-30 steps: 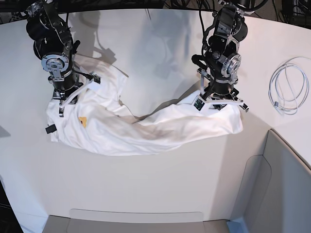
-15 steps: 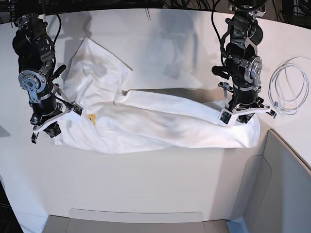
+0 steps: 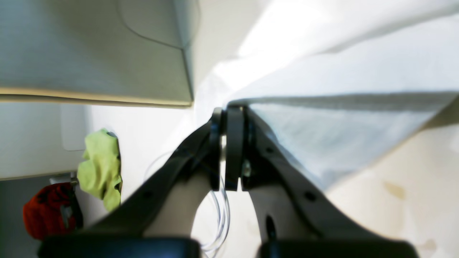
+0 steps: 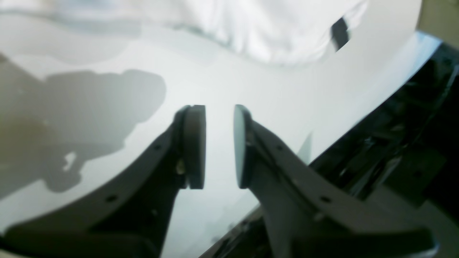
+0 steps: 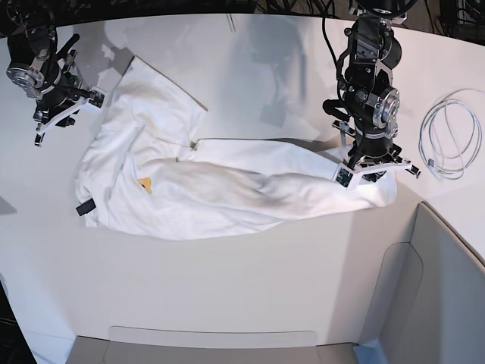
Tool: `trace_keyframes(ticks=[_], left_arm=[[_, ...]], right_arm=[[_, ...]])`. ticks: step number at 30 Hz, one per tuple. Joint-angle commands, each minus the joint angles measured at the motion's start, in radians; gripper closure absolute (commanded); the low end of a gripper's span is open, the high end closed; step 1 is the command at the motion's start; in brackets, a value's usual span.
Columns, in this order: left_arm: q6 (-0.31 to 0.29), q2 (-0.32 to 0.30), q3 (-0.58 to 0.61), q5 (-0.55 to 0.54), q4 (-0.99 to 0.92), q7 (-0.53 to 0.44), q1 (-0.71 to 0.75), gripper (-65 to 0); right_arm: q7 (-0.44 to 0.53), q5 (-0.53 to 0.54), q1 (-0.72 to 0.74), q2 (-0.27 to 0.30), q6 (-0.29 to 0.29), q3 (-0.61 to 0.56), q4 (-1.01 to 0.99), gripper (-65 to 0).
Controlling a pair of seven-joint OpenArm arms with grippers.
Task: Layout the t-shirt on the table in an organized manner, then fold the t-shirt properly
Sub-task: 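Drag the shirt edge with both grippers to spread the fabric, then regrasp the shirt edge with the right gripper near the left gripper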
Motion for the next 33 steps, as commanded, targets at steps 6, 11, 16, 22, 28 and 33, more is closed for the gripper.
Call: trace_keyframes(ticks=[6, 11, 16, 22, 28, 33], left_arm=[[0.012, 0.01, -0.002, 0.014, 0.004, -0.014, -0.014, 0.0], [0.012, 0.01, -0.002, 0.014, 0.003, -0.014, -0.014, 0.0], [0.012, 0.009, -0.002, 0.014, 0.003, -0.014, -0.009, 0.0], [0.012, 0.01, -0.002, 0.014, 0.003, -0.014, -0.001, 0.0], [0.012, 0.01, -0.002, 0.014, 0.003, -0.014, -0.001, 0.0], [0.012, 0.01, -0.002, 0.014, 0.003, -0.014, -0.001, 0.0]], right_arm=[[0.01, 0.038, 0.016, 0.045, 0.011, 0.023, 0.014, -16.8], [0.039, 0.03, 0.068, 0.047, 0.011, -0.062, 0.005, -16.9], [0.044, -0.066, 0.096, 0.094, 0.011, -0.152, 0.003, -16.9], [0.142, -0.194, 0.098, 0.195, 0.011, -0.223, -0.04, -16.9], [0.179, -0.243, 0.098, 0.238, 0.011, -0.266, -0.066, -16.9], [0.18, -0.296, 0.127, 0.234, 0.011, -0.321, -0.067, -16.9]])
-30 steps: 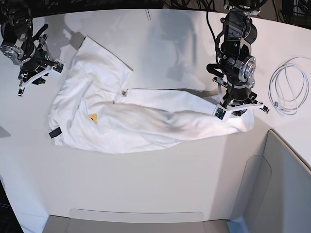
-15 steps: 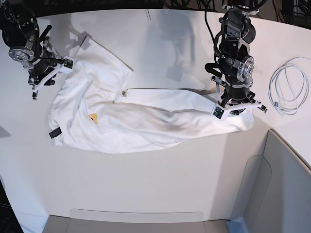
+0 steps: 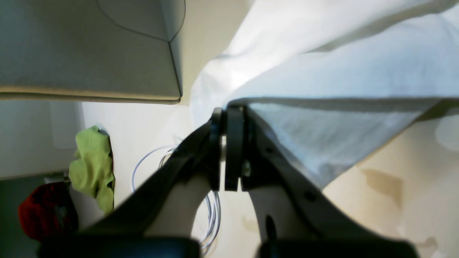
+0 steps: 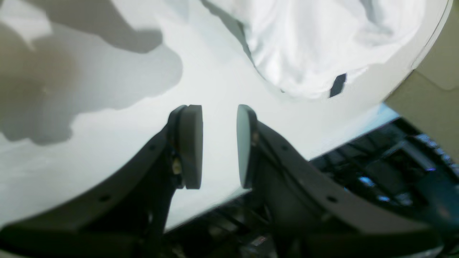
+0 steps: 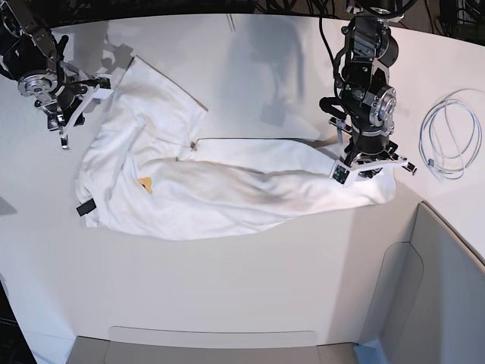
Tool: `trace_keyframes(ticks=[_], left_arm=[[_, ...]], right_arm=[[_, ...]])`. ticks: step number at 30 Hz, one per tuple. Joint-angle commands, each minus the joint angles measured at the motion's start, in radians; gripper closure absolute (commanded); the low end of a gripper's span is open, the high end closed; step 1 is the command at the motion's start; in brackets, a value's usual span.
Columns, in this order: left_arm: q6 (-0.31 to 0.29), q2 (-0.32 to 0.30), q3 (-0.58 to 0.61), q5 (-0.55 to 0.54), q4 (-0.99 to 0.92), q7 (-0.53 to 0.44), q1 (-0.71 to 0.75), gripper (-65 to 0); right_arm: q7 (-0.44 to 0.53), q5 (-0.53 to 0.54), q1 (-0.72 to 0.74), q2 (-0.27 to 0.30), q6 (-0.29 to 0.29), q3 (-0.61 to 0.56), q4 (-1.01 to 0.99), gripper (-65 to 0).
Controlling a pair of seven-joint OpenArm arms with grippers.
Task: Layout the t-shirt on the table in an organized manner, then fold the t-shirt properly
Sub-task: 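Regrasp the shirt edge with the right gripper near the left gripper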
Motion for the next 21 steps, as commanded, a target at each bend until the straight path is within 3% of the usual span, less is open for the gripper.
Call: trace_keyframes(ticks=[1, 4, 10, 21], left_arm=[[0.012, -0.004, -0.002, 0.014, 0.016, -0.014, -0.011, 0.0], [0.012, -0.004, -0.002, 0.014, 0.016, -0.014, -0.011, 0.0], [0.012, -0.005, -0.002, 0.014, 0.016, -0.014, -0.01, 0.0], [0.012, -0.007, -0.002, 0.014, 0.016, -0.014, -0.01, 0.0]], right_arm=[[0.002, -0.025, 0.028, 0.017, 0.011, -0.022, 0.01, -16.9], [0.0, -0.078, 0.079, 0.008, 0.011, -0.1, -0.033, -16.9], [-0.002, -0.089, 0.163, -0.047, 0.011, -0.183, -0.074, -16.9], [-0.005, -0.092, 0.22, -0.083, 0.011, -0.232, -0.085, -16.9]])
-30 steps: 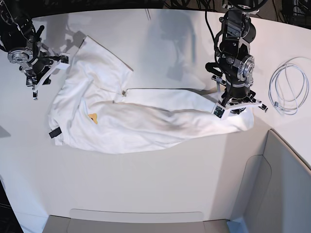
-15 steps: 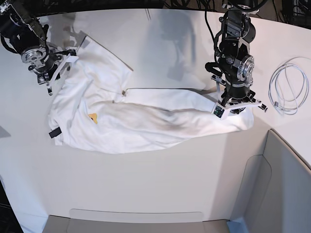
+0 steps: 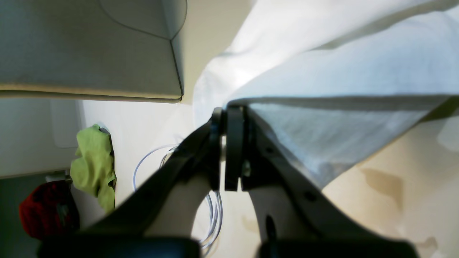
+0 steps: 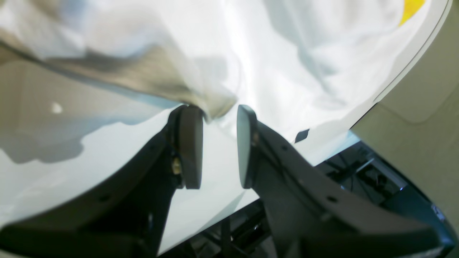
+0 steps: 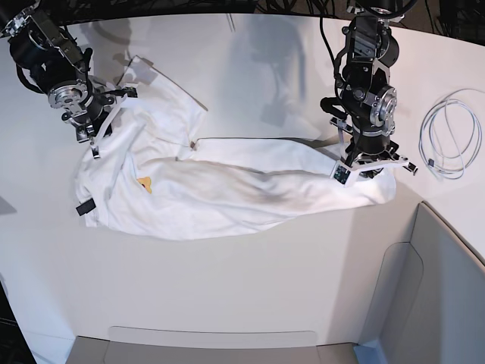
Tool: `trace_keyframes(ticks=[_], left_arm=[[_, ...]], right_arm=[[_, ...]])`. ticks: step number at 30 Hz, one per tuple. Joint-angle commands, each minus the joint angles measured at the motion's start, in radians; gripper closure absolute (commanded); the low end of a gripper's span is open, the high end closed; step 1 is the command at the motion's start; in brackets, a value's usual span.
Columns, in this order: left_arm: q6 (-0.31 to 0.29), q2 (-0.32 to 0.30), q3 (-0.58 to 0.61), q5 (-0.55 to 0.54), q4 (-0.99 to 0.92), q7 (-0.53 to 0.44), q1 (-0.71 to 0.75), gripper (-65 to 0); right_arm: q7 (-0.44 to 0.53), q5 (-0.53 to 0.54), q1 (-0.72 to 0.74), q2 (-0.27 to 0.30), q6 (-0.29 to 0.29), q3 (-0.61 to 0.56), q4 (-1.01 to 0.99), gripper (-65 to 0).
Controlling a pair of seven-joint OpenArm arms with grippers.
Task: Layout the t-shirt on the table in an organized manner, then fold the t-shirt properly
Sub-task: 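Regrasp the shirt edge with the right gripper near the left gripper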
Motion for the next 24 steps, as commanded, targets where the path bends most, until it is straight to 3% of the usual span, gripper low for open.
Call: trace_keyframes(ticks=[1, 13, 15, 18, 24], left_arm=[[0.013, -0.004, -0.002, 0.015, 0.016, -0.014, -0.01, 0.0], [0.013, -0.004, -0.002, 0.015, 0.016, -0.014, -0.01, 0.0], [0.013, -0.004, -0.002, 0.015, 0.016, -0.014, -0.01, 0.0], [0.013, -0.004, -0.002, 0.015, 0.014, -0.014, -0.01, 0.0], [0.013, -0.009, -0.004, 0.015, 0.014, -0.014, -0.01, 0.0]], right_arm=[[-0.004, -0.01, 0.012, 0.017, 0.011, 0.004, 0.006, -16.9], [-0.004, -0.01, 0.026, -0.046, 0.011, -0.01, -0.037, -16.4], [-0.004, -0.01, 0.025, -0.062, 0.011, -0.019, -0.04, -12.7], [-0.006, -0.01, 0.057, -0.077, 0.011, -0.048, -0.07, 0.0], [-0.081, -0.073, 0.106, -0.132, 0.011, -0.057, -0.103, 0.0]])
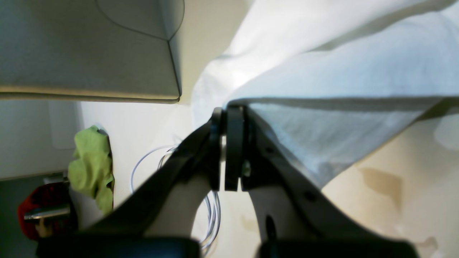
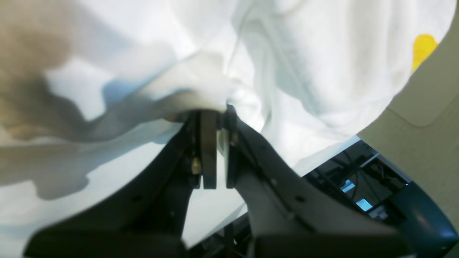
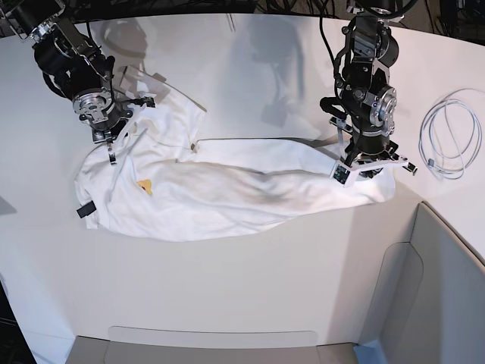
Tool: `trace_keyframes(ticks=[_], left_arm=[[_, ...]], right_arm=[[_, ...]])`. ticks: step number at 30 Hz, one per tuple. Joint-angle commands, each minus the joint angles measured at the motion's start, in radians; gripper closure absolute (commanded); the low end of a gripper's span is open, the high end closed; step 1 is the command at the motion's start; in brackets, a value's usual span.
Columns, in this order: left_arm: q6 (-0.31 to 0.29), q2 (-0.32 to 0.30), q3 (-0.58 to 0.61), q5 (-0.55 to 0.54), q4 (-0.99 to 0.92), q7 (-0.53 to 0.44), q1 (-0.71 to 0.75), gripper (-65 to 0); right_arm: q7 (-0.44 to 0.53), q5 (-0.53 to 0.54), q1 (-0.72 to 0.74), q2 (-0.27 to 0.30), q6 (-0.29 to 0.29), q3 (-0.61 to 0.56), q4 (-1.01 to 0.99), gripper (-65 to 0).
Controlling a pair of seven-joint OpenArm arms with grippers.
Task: Layout the t-shirt on the table in an organized manner, then fold the t-shirt properly
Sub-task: 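Regrasp the shirt edge with the right gripper near the left gripper, then lift the shirt high with both grippers and shake it out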
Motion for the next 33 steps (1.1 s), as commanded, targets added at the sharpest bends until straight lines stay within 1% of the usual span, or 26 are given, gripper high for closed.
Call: trace_keyframes(ticks=[1, 3, 8, 11, 16, 21, 22, 26, 31, 33], left_arm=[[0.012, -0.006, -0.007, 0.014, 0.015, -0.013, -0.01, 0.0], [0.012, -0.008, -0.008, 0.014, 0.018, -0.015, -0.013, 0.0], [0.012, -0.008, -0.01, 0.014, 0.024, -0.015, -0.022, 0.0], [0.012, -0.008, -0.01, 0.014, 0.024, -0.015, -0.042, 0.0], [0.012, -0.011, -0.011, 0.014, 0.04, -0.013, -0.094, 0.0], [0.012, -0.023, -0.057, 0.016, 0.05, -0.013, -0.145, 0.0], [0.012, -0.023, -0.064, 0.016, 0.05, -0.013, -0.159, 0.0], [0.014, -0.023, -0.065, 0.016, 0.053, -0.013, -0.188, 0.0], [0.014, -0.023, -0.065, 0.016, 0.053, -0.024, -0.234, 0.0], [0.014, -0.023, -0.065, 0.016, 0.053, -0.024, -0.249, 0.0]], right_arm=[[-0.011, -0.011, 0.026, 0.001, 0.01, 0.016, 0.026, 0.0], [-0.015, -0.011, 0.061, -0.019, 0.01, 0.019, 0.045, 0.0], [-0.015, -0.011, 0.106, -0.031, 0.01, 0.02, 0.097, 0.0], [-0.015, -0.011, 0.144, -0.076, 0.01, 0.02, 0.145, 0.0], [-0.017, -0.013, 0.195, -0.143, 0.01, 0.052, 0.218, 0.0], [-0.017, -0.017, 0.248, -0.188, 0.006, 0.057, 0.284, 0.0], [-0.017, -0.017, 0.256, -0.191, -0.012, 0.057, 0.289, 0.0], [-0.014, -0.017, 0.259, -0.193, -0.118, 0.057, 0.295, 0.0], [-0.008, -0.017, 0.259, -0.199, -0.209, 0.057, 0.295, 0.0], [-0.008, -0.017, 0.259, -0.211, -0.248, 0.057, 0.295, 0.0]])
